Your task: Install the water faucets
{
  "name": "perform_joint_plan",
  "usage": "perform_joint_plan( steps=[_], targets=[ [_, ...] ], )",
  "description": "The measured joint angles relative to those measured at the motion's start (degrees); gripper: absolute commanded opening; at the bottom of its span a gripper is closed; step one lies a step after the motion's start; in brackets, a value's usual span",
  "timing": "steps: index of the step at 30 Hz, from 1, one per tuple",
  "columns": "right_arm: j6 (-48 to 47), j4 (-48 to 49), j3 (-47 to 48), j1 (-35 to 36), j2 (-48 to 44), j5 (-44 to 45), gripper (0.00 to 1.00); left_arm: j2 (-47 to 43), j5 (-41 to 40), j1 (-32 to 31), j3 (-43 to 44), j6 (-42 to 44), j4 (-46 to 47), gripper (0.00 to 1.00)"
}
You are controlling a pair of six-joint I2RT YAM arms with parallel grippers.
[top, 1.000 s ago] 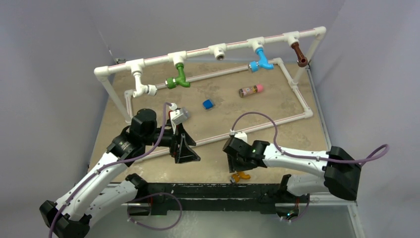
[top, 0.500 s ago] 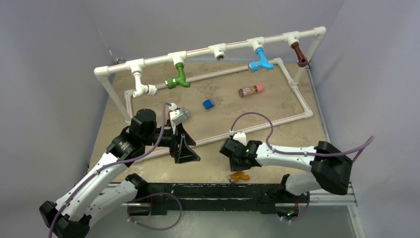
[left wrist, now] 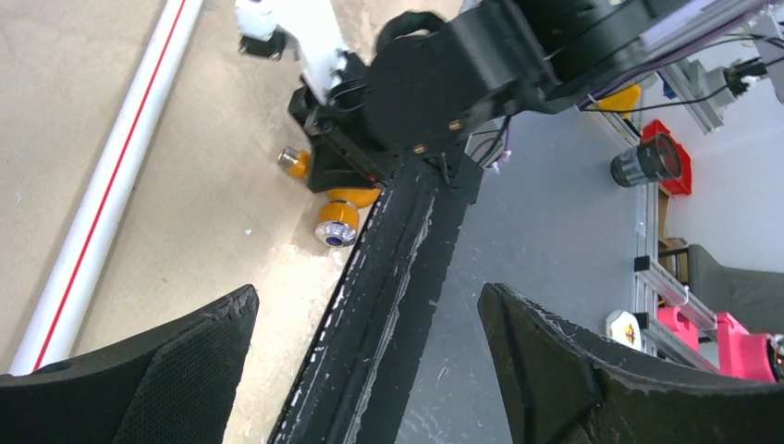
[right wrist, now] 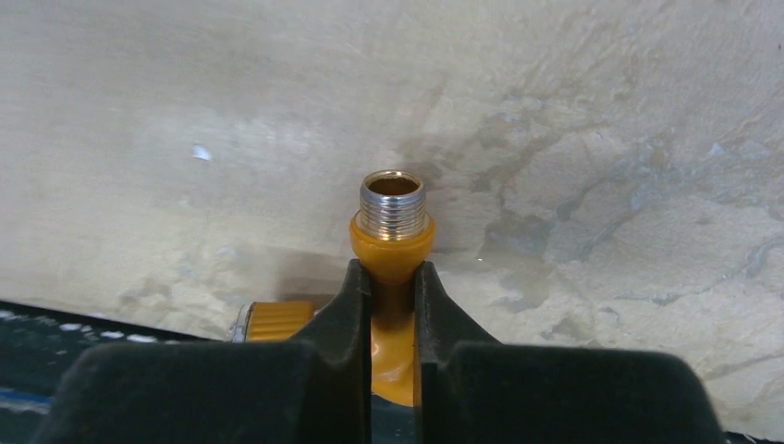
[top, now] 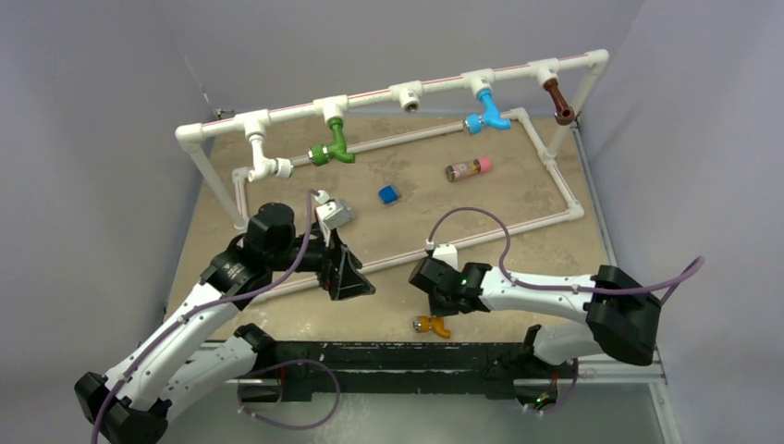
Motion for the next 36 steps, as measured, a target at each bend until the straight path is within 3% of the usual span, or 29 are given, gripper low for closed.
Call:
perform_joint_plan(
  steps=[12, 20, 28, 36],
  targets=[
    [-4.35, 10.12, 0.0, 0.26, -10.21, -3.56, 0.0, 3.06, -8.92, 0.0, 3.13, -4.17, -5.16, 0.88],
    [-14.25, 27.04, -1.57, 0.26, -17.44, -14.23, 0.0, 3.43, -14.08, 0.0, 5.22, -9.07, -9.22, 0.87],
    [-21.42, 42.97, -4.48, 0.26, -16.22, -28.94, 0.0, 1.6, -10.45, 0.0, 3.87, -12.44, -8.7, 0.83],
    [-24.28, 52.26, -4.85, 0.26, -14.38, -44.26, 0.0, 0.35, -2.73, 0.0, 3.72, -12.61, -8.37, 0.75]
  ],
)
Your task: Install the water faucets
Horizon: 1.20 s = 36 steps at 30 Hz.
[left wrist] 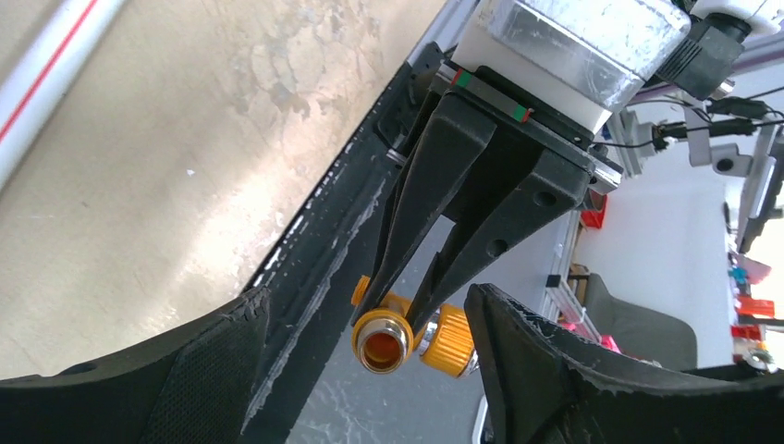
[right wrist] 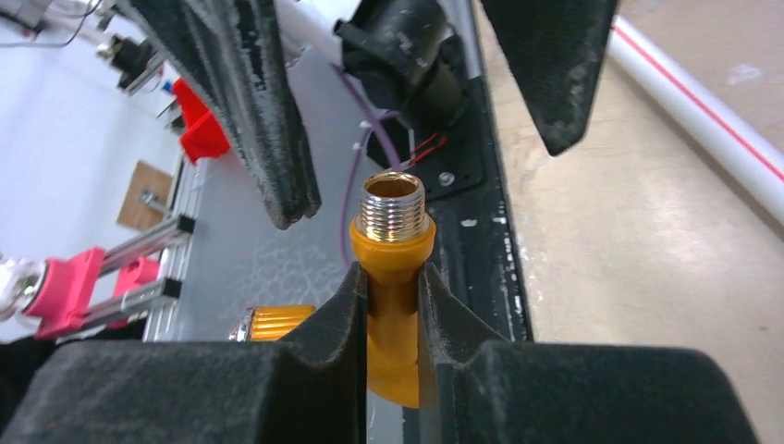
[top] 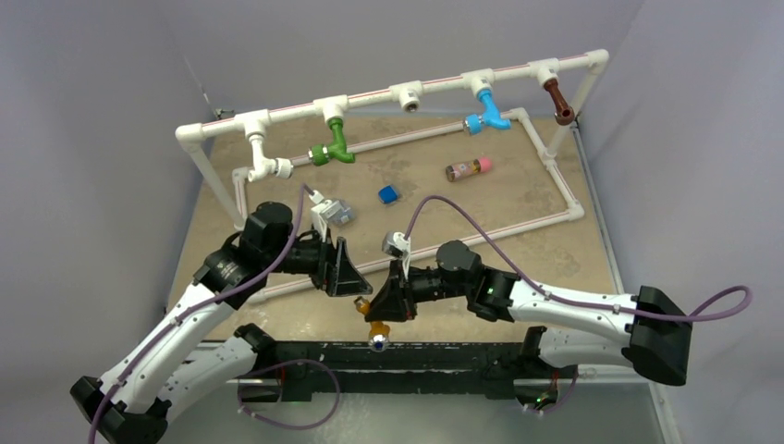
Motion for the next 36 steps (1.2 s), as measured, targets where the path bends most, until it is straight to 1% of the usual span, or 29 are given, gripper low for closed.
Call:
perform_joint_plan(
  steps=[5, 11, 14, 18, 21, 24, 29, 36],
  targets=[
    [-0.11, 2.54, 0.0, 0.02, 1.88, -5.53, 0.0, -1.31, 2.86, 0.0, -1.84, -0.94, -0.09, 0.67],
    [0.7, 5.22, 0.0, 0.02, 2.1, -6.82, 0.0, -2.47, 6.58, 0.0, -2.8, -1.36, -0.44, 0.58],
    [0.83, 5.97, 0.0, 0.02, 2.25, -6.8, 0.0, -2.89, 8.41, 0.0, -2.8, -1.36, -0.46, 0.5],
    [0.83, 6.36, 0.0, 0.0, 2.69, -6.8, 0.0, -2.95, 11.02, 0.0, -2.8, -1.29, -0.52, 0.43],
    [0.9, 6.43, 0.02, 0.02, 2.8, -6.84, 0.0, -2.95, 11.89, 0.0, -2.97, -1.22, -0.7, 0.42],
    [1.18, 6.34, 0.02, 0.28, 2.8, -6.88, 0.0, -2.93, 12.35, 0.0, -3.04, -0.83, -1.4, 0.47],
    [1.38, 6.25, 0.02, 0.33, 2.8, -6.84, 0.0, -2.75, 12.41, 0.02, -3.28, -0.66, -2.23, 0.51],
    [1.4, 6.29, 0.42, 0.33, 2.86, -6.8, 0.0, -2.27, 12.0, 0.0, -3.72, -0.22, -4.11, 0.51]
  ],
)
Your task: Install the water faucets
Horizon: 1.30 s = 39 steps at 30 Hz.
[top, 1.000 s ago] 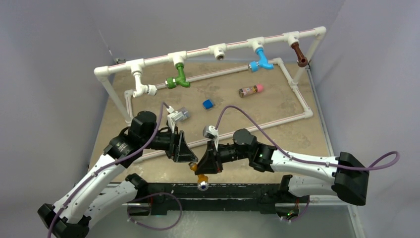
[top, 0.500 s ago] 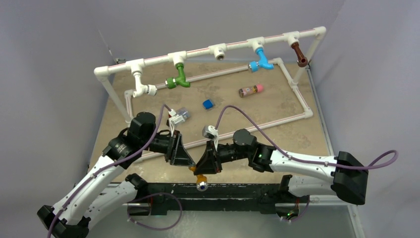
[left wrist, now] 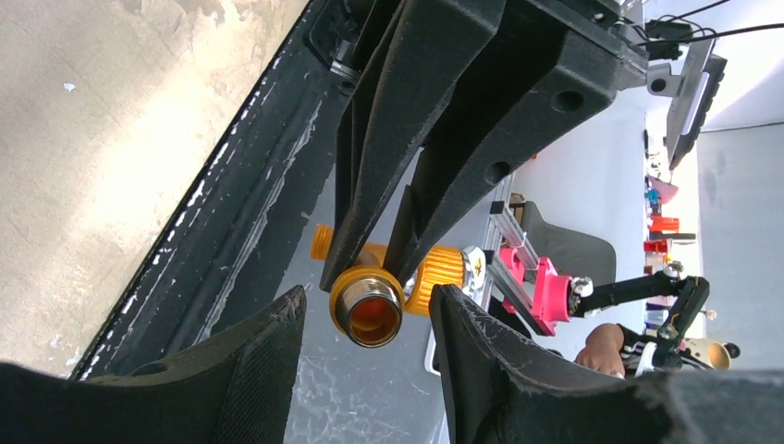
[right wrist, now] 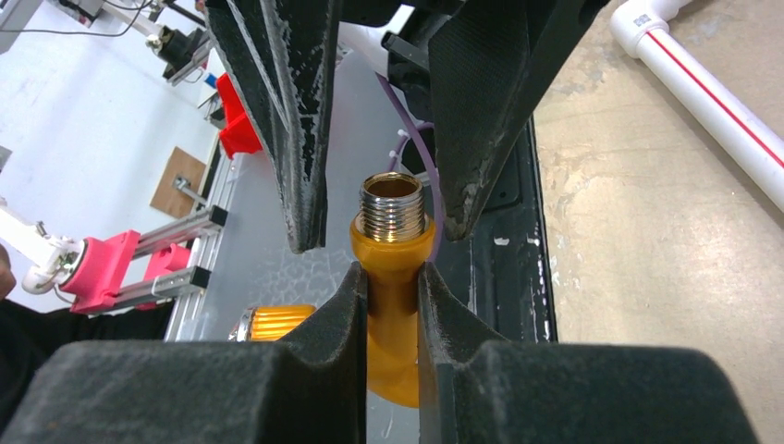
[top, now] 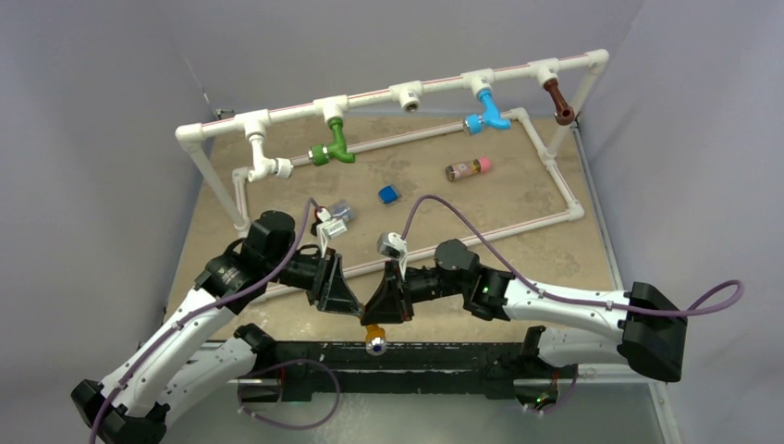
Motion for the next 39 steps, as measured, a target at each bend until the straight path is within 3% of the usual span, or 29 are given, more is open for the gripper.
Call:
perform_joint_plan(
  steps=[7, 11, 14, 16, 19, 22, 24, 27, 39],
  targets=[
    [0.02, 0.07, 0.68, 0.0, 0.55, 0.02, 0.0, 0.09, 0.02, 0.0, 0.0, 0.92, -0.46, 0.46],
    [0.04, 0.09, 0.85, 0.0, 1.31, 0.02, 0.0, 0.11, 0.2, 0.0, -0.02, 0.96, -0.31, 0.34],
    [0.07, 0.15, 1.16, 0.0, 1.36, -0.15, 0.0, 0.11, 0.46, 0.02, -0.52, 0.98, -0.15, 0.19],
    [0.09, -0.28, 1.22, 0.04, 1.38, -0.2, 0.0, 0.11, 0.94, 0.04, -0.9, 1.01, 0.2, 0.03],
    [0.26, -0.52, 1.22, 0.04, 1.38, -0.35, 0.01, 0.26, 1.73, 0.07, -1.49, 0.98, 0.72, 0.0],
    [0.28, -0.76, 1.22, 0.04, 1.42, -0.55, 0.17, 0.28, 2.14, 0.04, -1.81, 0.96, 1.14, 0.0],
    [0.33, -0.79, 1.22, 0.04, 1.42, -0.57, 0.33, 0.31, 2.16, 0.07, -1.81, 0.96, 1.25, 0.0],
    [0.9, -0.63, 1.22, 0.04, 1.4, -0.11, 0.46, 0.33, 1.97, 0.04, -1.81, 0.94, 1.38, 0.0],
    [0.9, -1.18, 0.92, 0.0, -4.66, 4.42, 0.7, 0.39, -1.4, 0.04, -2.86, -1.42, 3.5, 0.0]
  ],
)
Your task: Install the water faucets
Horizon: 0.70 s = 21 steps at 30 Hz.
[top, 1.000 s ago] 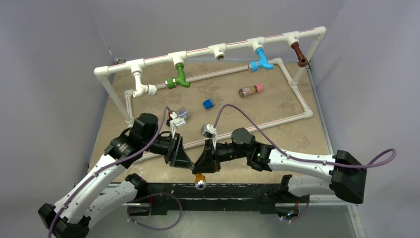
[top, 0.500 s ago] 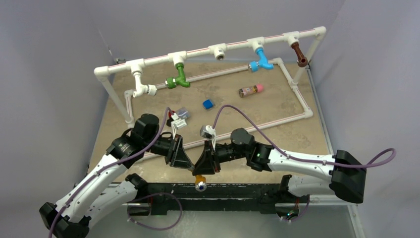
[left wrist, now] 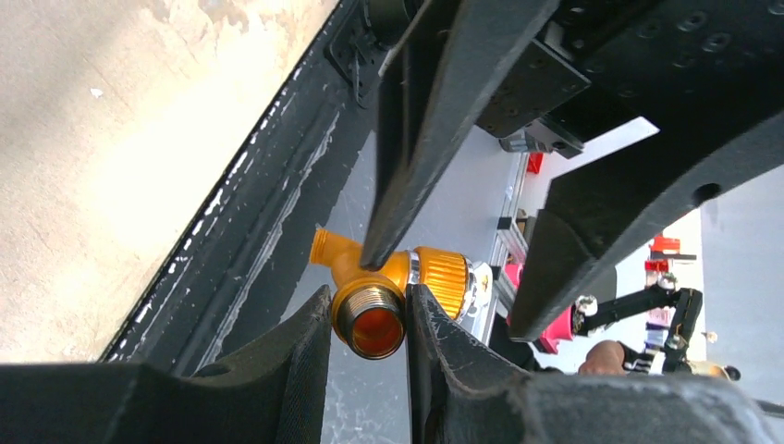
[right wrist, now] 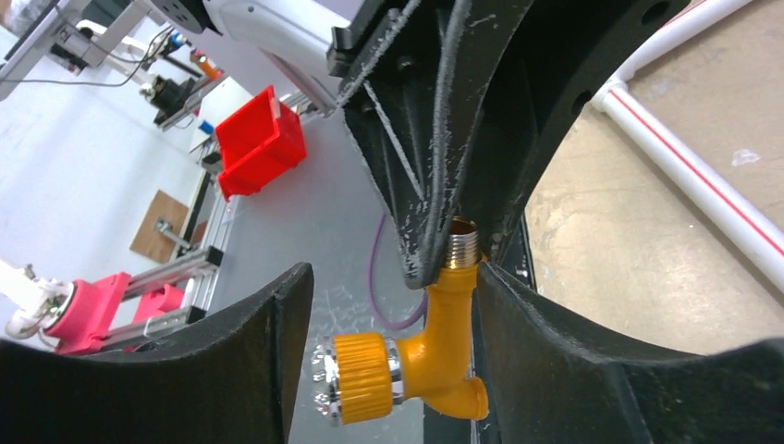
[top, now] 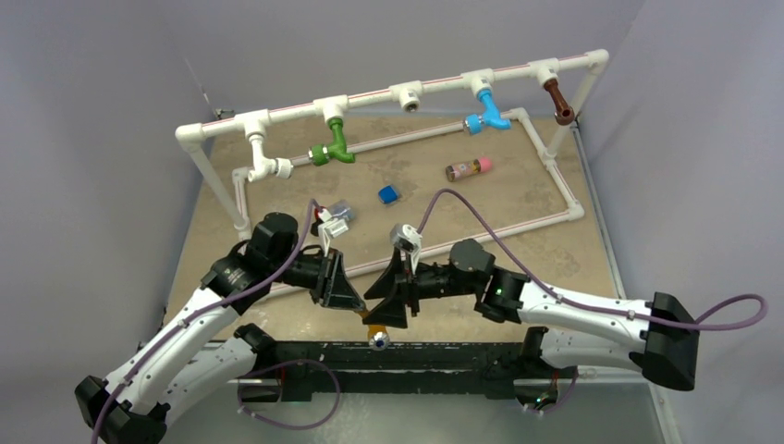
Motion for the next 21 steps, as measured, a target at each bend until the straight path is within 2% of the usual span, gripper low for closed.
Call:
perform_joint_plan(
  steps=[11, 17, 21],
  targets=[
    [-3.34, -1.7, -3.89, 0.0, -14.23, 9.94, 0.73, 0.59, -4.39, -0.02, -2.16, -7.32, 7.61, 0.0],
    [-10.14, 5.31, -11.76, 0.0, -24.98, 16.02, 0.75, -0.22, -8.02, 0.0, -2.99, -14.99, 12.92, 0.0],
    [-14.73, 13.53, -15.91, 0.0, -27.21, 16.92, 0.74, -2.6, -11.1, 0.0, -3.19, -21.27, 15.98, 0.0]
  ],
)
